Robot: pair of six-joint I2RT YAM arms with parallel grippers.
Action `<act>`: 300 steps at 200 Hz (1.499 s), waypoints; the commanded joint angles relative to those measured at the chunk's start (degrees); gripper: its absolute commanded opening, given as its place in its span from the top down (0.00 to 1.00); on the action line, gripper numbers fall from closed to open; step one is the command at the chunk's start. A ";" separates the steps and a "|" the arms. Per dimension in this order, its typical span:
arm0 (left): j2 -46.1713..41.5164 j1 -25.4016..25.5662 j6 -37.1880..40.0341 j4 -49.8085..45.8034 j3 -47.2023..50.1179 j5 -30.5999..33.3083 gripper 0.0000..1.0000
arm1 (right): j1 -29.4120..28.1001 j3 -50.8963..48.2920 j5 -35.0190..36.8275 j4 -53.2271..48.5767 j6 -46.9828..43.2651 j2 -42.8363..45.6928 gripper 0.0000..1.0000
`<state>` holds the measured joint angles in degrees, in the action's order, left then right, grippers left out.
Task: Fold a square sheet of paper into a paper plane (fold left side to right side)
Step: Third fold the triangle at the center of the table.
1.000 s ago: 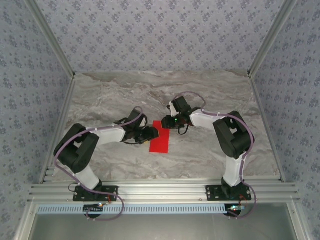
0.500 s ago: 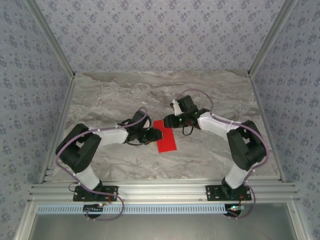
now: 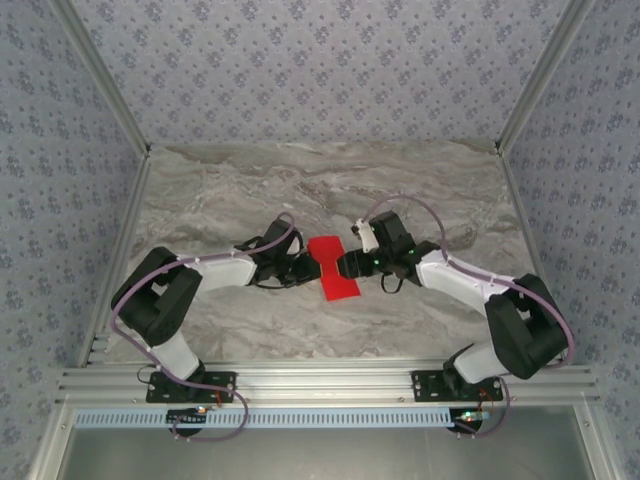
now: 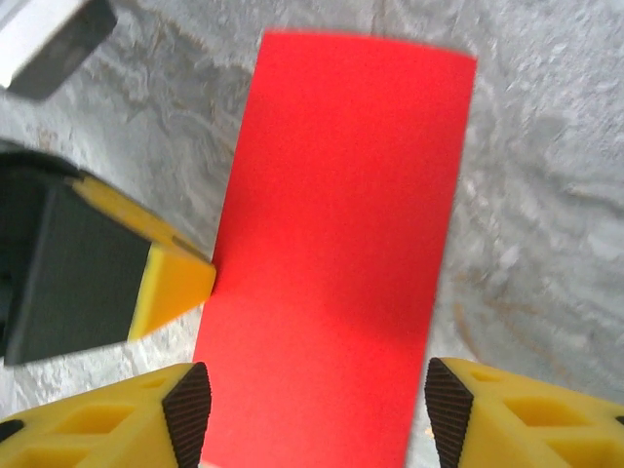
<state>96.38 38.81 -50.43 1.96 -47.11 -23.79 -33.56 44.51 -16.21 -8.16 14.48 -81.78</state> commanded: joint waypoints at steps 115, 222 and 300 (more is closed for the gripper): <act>-5.06 0.30 -0.74 -2.27 -2.80 -0.56 1.00 | -26.84 -9.10 31.33 10.96 -24.08 0.50 0.06; -4.80 0.22 -0.26 -3.24 -3.40 -0.25 1.00 | -27.76 -5.83 39.12 14.10 -24.69 -5.42 0.42; -5.69 -1.62 1.15 -4.44 -3.38 -0.44 0.89 | -26.40 -5.43 28.14 7.85 -22.76 -2.98 1.00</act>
<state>93.08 38.13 -50.65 -1.04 -48.95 -23.97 -60.58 37.80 17.43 3.14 -9.61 -86.35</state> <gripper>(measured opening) 0.058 0.047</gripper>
